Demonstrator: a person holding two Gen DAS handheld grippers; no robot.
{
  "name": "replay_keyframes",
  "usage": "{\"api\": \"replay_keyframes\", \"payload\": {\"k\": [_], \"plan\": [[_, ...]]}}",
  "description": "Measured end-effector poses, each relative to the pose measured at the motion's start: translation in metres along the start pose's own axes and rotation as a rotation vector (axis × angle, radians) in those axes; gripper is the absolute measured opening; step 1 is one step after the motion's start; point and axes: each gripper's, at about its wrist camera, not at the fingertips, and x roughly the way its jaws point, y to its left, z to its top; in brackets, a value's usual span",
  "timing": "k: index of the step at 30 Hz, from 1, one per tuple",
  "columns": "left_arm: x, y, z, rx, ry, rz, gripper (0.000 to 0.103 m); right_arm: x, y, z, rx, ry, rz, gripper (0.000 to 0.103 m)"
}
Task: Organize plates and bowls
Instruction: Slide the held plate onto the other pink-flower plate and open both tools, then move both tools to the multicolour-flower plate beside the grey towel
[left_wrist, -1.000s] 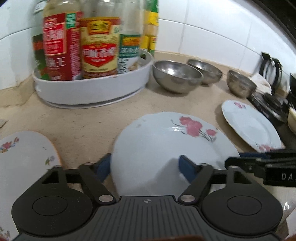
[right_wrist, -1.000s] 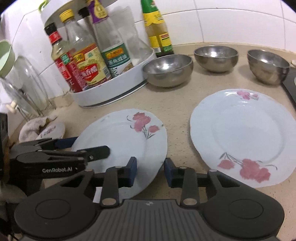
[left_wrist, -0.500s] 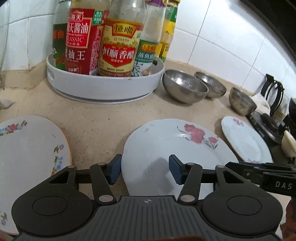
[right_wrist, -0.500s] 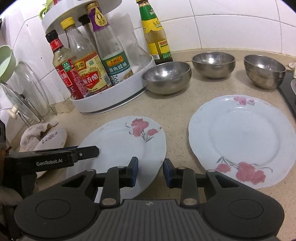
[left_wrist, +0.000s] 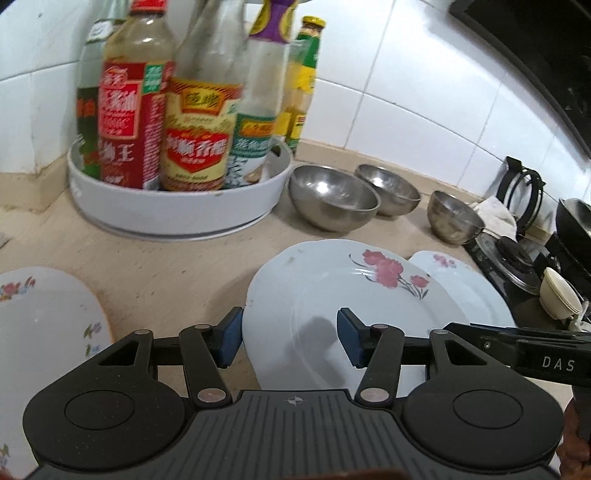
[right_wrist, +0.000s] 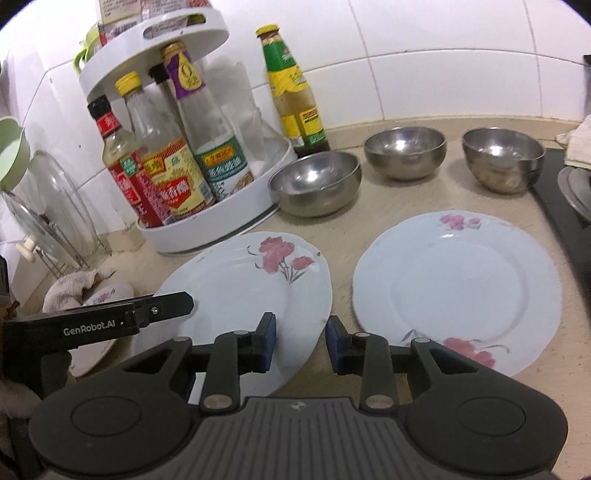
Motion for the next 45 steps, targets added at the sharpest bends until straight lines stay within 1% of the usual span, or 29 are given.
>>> {"api": "replay_keyframes", "payload": {"k": [5, 10, 18, 21, 26, 34, 35, 36, 37, 39, 41, 45], "plan": [[0.006, -0.013, 0.005, 0.028, 0.0, -0.033, 0.061, -0.01, -0.009, 0.003, 0.026, -0.031, -0.025, 0.029], [0.021, -0.031, 0.008, 0.058, 0.017, -0.074, 0.061, -0.021, -0.021, 0.002, 0.05, -0.055, -0.063, 0.029], [0.051, -0.067, 0.005, 0.1, 0.08, -0.159, 0.061, -0.039, -0.053, -0.002, 0.115, -0.083, -0.146, 0.029], [0.061, -0.078, 0.005, 0.113, 0.088, -0.18, 0.061, -0.044, -0.068, -0.005, 0.159, -0.085, -0.168, 0.029], [0.072, -0.095, 0.007, 0.139, 0.1, -0.202, 0.061, -0.05, -0.085, -0.007, 0.181, -0.096, -0.202, 0.029], [0.089, -0.111, 0.015, 0.137, 0.089, -0.201, 0.06, -0.04, -0.111, 0.003, 0.175, -0.098, -0.232, 0.029], [0.09, -0.112, 0.016, 0.138, 0.082, -0.201, 0.056, -0.038, -0.114, 0.005, 0.177, -0.095, -0.235, 0.029], [0.088, -0.114, 0.018, 0.144, 0.063, -0.22, 0.051, -0.037, -0.117, 0.007, 0.174, -0.094, -0.238, 0.029], [0.087, -0.116, 0.02, 0.151, 0.052, -0.242, 0.05, -0.037, -0.119, 0.009, 0.165, -0.098, -0.239, 0.029], [0.084, -0.122, 0.026, 0.163, 0.02, -0.229, 0.053, -0.035, -0.12, 0.014, 0.138, -0.099, -0.237, 0.03], [0.082, -0.127, 0.03, 0.179, -0.005, -0.218, 0.054, -0.031, -0.122, 0.017, 0.13, -0.095, -0.239, 0.03], [0.076, -0.124, 0.034, 0.161, -0.03, -0.197, 0.059, -0.025, -0.13, 0.022, 0.125, -0.083, -0.266, 0.03]]}}
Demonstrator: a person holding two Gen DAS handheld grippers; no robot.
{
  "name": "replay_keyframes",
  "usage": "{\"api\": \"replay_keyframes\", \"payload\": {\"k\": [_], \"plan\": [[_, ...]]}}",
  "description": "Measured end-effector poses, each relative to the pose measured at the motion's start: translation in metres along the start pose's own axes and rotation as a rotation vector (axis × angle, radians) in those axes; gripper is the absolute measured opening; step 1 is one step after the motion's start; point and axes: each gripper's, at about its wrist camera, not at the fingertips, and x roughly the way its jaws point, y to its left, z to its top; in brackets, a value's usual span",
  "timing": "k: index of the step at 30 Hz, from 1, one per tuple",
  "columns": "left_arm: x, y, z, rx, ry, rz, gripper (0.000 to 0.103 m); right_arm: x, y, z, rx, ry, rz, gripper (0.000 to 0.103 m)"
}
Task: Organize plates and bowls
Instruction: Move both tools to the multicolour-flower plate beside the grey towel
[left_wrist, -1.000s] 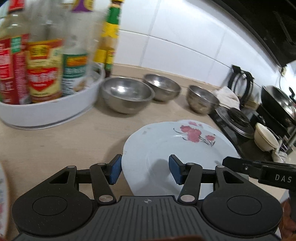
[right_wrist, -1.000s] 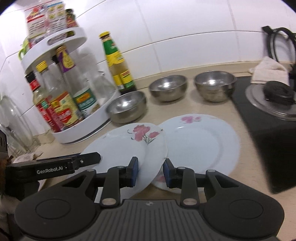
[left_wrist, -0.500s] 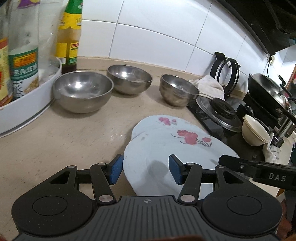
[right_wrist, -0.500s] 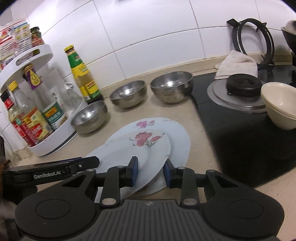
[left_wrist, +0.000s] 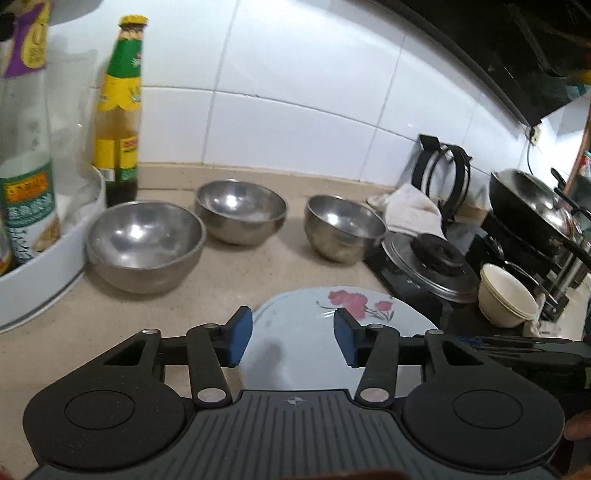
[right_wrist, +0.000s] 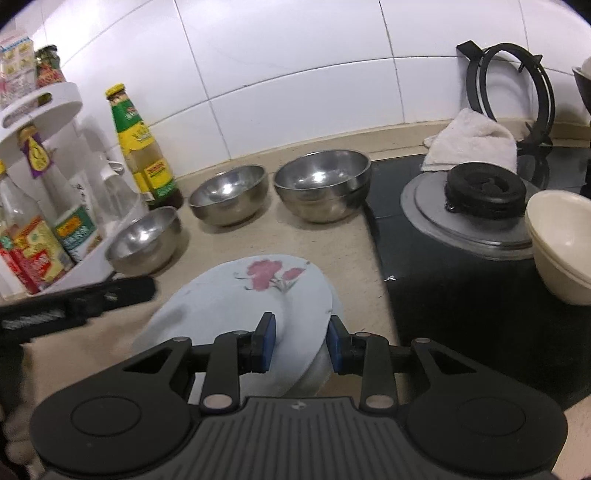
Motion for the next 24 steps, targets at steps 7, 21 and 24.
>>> {"api": "replay_keyframes", "payload": {"k": [7, 21, 24], "plan": [[-0.022, 0.02, -0.004, -0.057, -0.021, 0.088, 0.063, -0.008, 0.001, 0.02, -0.052, -0.122, 0.01, 0.031], [-0.134, 0.094, -0.047, -0.28, -0.098, 0.454, 0.069, 0.03, 0.114, 0.016, -0.255, 0.026, 0.374, 0.035], [-0.161, 0.111, -0.055, -0.322, -0.119, 0.555, 0.072, 0.034, 0.143, 0.01, -0.304, 0.056, 0.446, 0.038]]}}
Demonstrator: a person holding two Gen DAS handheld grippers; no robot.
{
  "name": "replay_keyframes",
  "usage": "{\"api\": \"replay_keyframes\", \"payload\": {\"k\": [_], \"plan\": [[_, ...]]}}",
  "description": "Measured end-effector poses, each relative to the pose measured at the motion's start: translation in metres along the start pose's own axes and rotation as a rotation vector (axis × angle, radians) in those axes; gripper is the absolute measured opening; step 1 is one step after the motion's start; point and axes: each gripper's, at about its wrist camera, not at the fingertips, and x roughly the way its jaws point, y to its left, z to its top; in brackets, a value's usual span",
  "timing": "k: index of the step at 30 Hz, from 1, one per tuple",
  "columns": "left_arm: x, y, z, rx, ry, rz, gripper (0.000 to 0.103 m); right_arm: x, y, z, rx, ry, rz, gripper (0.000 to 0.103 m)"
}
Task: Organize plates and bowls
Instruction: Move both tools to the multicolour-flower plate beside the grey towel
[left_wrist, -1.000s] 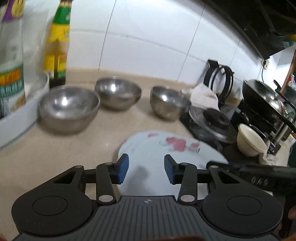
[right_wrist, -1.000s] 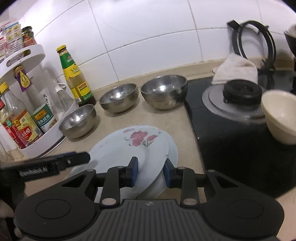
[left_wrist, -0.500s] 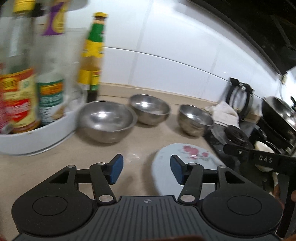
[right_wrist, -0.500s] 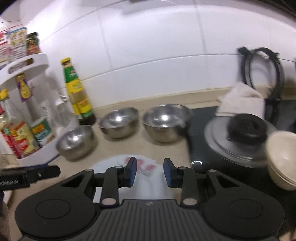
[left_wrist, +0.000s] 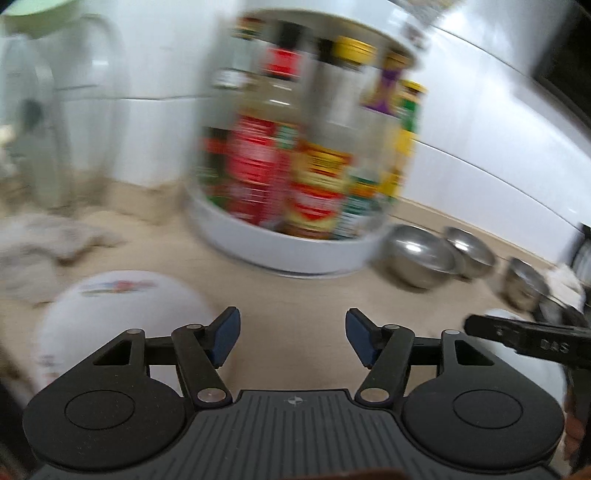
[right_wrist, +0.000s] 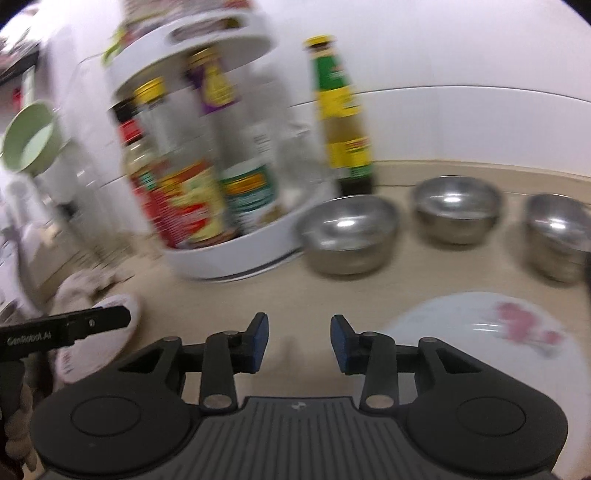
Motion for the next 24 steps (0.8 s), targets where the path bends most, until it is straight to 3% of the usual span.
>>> {"api": "replay_keyframes", "payload": {"k": [11, 20, 24], "plan": [[-0.012, 0.082, 0.011, -0.133, -0.015, 0.307, 0.09, 0.054, 0.089, 0.0, -0.112, 0.108, 0.248, 0.043], [0.019, 0.104, 0.008, -0.199, 0.044, 0.375, 0.09, 0.099, 0.128, -0.002, -0.097, 0.187, 0.322, 0.044], [0.028, 0.115, 0.006, -0.213, 0.084, 0.352, 0.09, 0.104, 0.132, -0.002, -0.093, 0.192, 0.32, 0.044]]}}
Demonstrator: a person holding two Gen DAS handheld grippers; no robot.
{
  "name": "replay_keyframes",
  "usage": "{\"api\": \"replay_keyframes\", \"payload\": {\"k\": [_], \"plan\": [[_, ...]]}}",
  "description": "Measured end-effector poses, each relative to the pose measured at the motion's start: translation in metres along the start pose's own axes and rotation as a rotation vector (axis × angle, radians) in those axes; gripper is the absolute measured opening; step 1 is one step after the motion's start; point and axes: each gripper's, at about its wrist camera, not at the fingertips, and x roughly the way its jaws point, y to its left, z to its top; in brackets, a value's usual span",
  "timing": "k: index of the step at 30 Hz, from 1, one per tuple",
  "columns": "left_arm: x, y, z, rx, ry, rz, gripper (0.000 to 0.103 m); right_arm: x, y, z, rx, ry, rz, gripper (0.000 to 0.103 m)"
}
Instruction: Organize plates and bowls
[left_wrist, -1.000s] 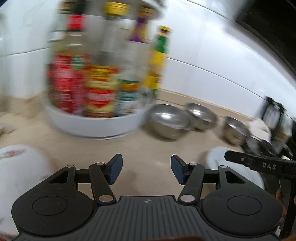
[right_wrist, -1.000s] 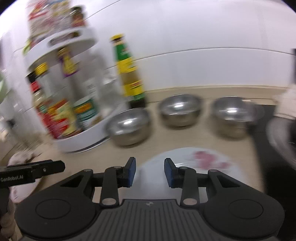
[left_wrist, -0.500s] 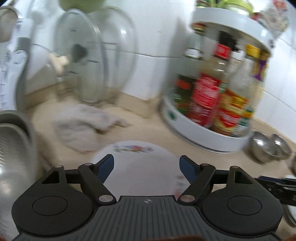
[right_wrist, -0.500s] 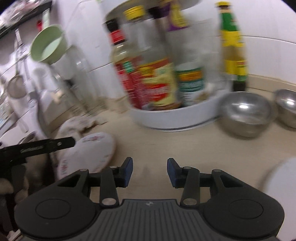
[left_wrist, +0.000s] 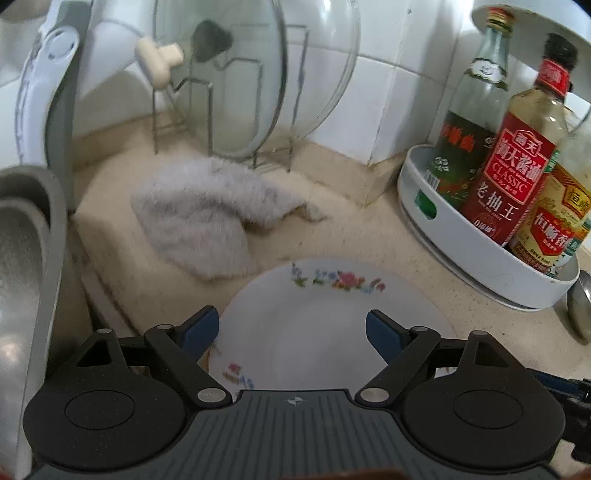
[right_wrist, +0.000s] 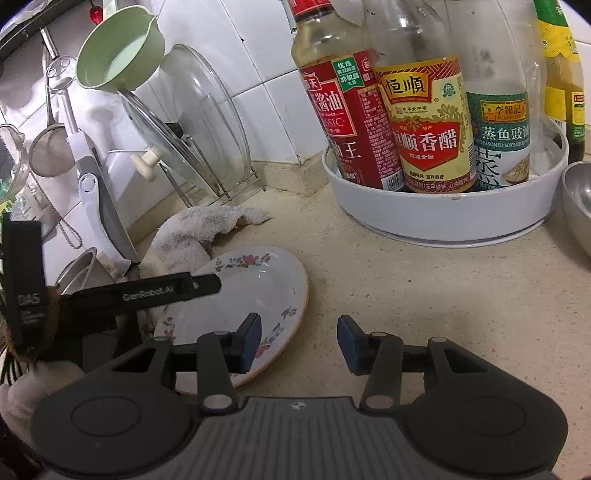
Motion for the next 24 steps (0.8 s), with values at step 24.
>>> {"api": "replay_keyframes", "payload": {"k": [24], "plan": [[0.022, 0.003, 0.008, -0.027, 0.132, -0.033, 0.092, -0.013, -0.022, 0.001, 0.069, -0.016, -0.012, 0.045]]}}
